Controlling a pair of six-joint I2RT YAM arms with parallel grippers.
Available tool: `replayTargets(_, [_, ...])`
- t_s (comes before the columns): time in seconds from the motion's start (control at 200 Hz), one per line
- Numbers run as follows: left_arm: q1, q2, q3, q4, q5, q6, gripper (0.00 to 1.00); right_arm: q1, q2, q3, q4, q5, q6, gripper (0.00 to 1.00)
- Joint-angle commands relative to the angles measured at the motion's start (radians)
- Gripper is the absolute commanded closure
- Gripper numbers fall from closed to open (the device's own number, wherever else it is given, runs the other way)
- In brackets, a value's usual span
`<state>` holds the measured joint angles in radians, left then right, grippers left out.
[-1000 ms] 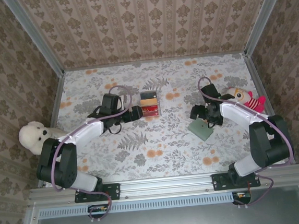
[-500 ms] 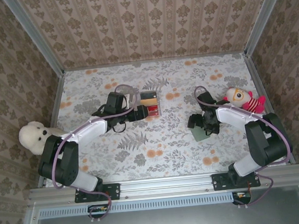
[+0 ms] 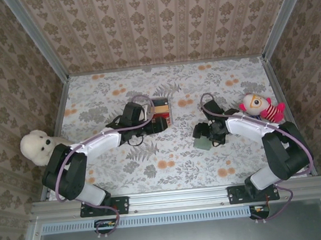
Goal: Take the credit cards out of the card holder
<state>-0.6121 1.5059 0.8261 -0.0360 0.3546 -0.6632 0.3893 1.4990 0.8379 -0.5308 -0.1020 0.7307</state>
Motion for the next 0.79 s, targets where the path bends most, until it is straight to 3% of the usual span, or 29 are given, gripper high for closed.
replayTargets(0.0, [-0.015,0.037,0.004,0.026,0.028,-0.052,0.07,-0.048,-0.031,0.013,-0.034,-0.005,-0.058,0.24])
replayTargets(0.13, [-0.026,0.094,0.042,0.032,0.088,-0.084,0.17,-0.111,0.030,0.012,0.020,-0.127,-0.108,0.41])
replayTargets(0.41, [-0.085,0.197,0.124,0.025,0.136,-0.103,0.21,-0.110,0.116,0.045,0.062,-0.177,-0.151,0.57])
replayTargets(0.63, [-0.108,0.204,0.080,0.042,0.145,-0.150,0.28,-0.064,0.157,0.084,0.132,-0.366,-0.242,0.59])
replayTargets(0.79, [-0.108,0.187,0.054,0.004,0.132,-0.153,0.30,-0.004,0.249,0.174,0.092,-0.406,-0.322,0.63])
